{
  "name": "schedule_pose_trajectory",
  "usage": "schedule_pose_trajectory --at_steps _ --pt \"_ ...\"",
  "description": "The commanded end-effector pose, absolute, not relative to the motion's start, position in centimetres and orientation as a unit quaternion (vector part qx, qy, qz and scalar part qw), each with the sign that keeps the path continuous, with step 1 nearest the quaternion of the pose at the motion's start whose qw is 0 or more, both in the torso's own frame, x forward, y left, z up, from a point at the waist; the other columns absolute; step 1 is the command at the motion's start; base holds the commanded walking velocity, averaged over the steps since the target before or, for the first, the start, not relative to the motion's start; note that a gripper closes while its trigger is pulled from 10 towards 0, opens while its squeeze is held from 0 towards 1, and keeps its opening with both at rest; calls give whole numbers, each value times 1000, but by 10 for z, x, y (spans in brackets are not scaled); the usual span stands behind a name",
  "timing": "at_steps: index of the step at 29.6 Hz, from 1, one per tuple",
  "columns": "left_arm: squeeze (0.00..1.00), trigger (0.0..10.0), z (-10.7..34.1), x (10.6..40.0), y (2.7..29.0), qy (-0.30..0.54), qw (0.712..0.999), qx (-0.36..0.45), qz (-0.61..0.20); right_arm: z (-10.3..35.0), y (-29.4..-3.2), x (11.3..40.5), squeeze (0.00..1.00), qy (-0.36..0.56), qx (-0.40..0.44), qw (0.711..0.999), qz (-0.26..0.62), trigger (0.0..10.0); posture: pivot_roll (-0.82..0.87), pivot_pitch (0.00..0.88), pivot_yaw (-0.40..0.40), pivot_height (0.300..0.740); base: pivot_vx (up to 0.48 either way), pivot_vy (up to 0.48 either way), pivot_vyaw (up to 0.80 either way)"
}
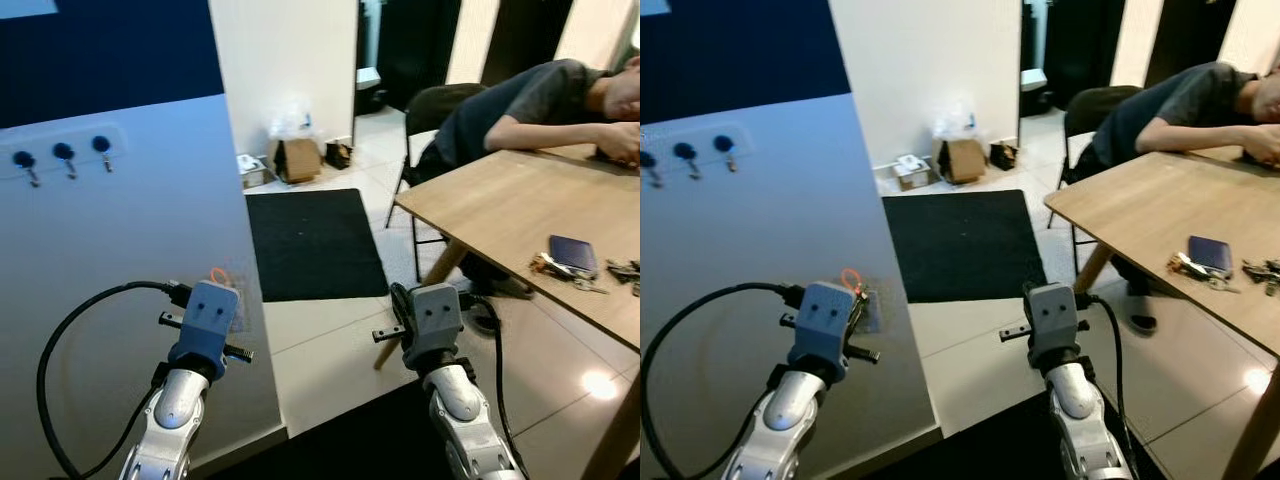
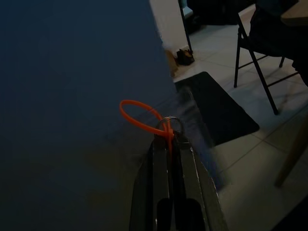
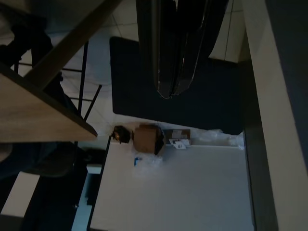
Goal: Hang keys on a hook
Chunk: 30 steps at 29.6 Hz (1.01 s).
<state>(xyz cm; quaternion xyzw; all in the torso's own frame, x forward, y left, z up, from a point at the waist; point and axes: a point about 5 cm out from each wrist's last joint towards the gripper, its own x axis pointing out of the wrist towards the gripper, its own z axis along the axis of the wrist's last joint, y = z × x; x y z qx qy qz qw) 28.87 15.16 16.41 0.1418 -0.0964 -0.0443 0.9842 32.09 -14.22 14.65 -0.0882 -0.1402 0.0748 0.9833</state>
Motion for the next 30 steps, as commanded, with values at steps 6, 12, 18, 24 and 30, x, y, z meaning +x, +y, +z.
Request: schedule_pose_trajectory --at_steps 6,12,18,24,30 --pt "0 10000 157 288 156 -81 985 146 -39 143 -139 319 0 -136 -82 984 81 10000 98 94 44 740 0 0 800" --pt "0 10000 157 288 156 -80 985 147 -38 142 -138 319 0 -136 -81 984 81 10000 99 95 46 740 0 0 800" --pt "0 10000 156 288 156 -79 985 148 -36 142 -138 319 0 -136 -81 984 80 10000 99 100 47 740 0 0 800" --pt "0 10000 155 287 157 -76 985 149 -37 142 -138 319 0 -137 -80 984 79 10000 101 102 51 740 0 0 800" --pt "0 10000 155 287 158 -73 985 152 -40 140 -137 316 0 -136 -77 985 75 10000 101 106 58 740 0 0 800"
